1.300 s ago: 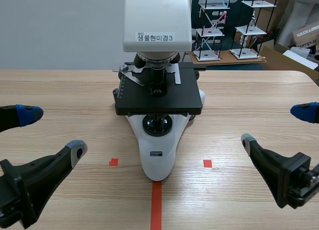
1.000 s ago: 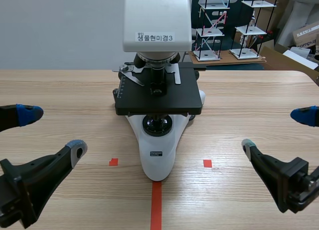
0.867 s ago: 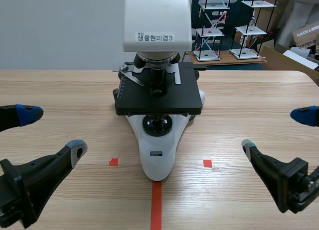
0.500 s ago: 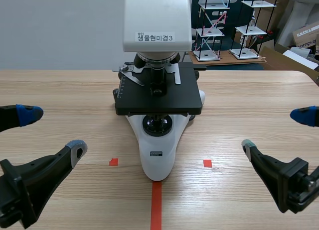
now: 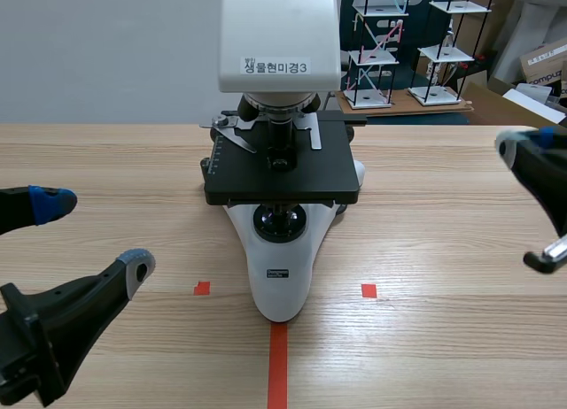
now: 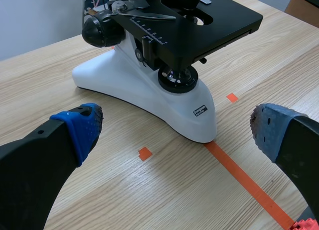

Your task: Point at the coarse focus knob

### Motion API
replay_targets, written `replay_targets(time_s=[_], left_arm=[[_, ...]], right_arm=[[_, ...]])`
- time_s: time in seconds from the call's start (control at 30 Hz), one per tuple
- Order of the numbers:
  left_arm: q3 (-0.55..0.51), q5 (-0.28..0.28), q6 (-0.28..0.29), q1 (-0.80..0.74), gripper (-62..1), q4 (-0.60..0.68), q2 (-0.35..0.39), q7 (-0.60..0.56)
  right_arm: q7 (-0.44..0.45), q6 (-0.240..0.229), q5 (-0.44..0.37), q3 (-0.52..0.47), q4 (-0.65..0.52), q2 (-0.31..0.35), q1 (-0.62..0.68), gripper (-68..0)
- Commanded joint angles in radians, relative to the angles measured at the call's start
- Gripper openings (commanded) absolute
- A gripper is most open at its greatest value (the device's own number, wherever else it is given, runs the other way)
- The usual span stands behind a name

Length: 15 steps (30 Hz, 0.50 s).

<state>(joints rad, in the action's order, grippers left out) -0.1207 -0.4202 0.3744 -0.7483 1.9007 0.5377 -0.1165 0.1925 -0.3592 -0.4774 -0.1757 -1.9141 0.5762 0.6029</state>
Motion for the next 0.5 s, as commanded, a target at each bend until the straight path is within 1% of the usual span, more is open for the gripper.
replay_targets(time_s=[0.0,0.13,0.3,0.47], left_arm=[[-0.001,-0.006,0.002,-0.002,1.4,0.016,-0.003,-0.014],[-0.001,-0.006,0.002,-0.002,1.4,0.016,-0.003,-0.014],[-0.001,-0.006,0.002,-0.002,1.4,0.016,-0.003,-0.014],[-0.001,-0.006,0.002,-0.002,1.4,0.016,-0.003,-0.014]], right_arm=[[-0.023,-0.007,-0.028,-0.006,-0.01,0.006,-0.055,-67.5],[-0.13,-0.015,-0.095,-0.006,-0.01,0.005,-0.178,-67.5],[-0.244,-0.015,-0.152,0.0,-0.01,0.005,-0.34,-67.5],[-0.392,-0.014,-0.185,0.057,-0.006,0.005,-0.526,-67.5]])
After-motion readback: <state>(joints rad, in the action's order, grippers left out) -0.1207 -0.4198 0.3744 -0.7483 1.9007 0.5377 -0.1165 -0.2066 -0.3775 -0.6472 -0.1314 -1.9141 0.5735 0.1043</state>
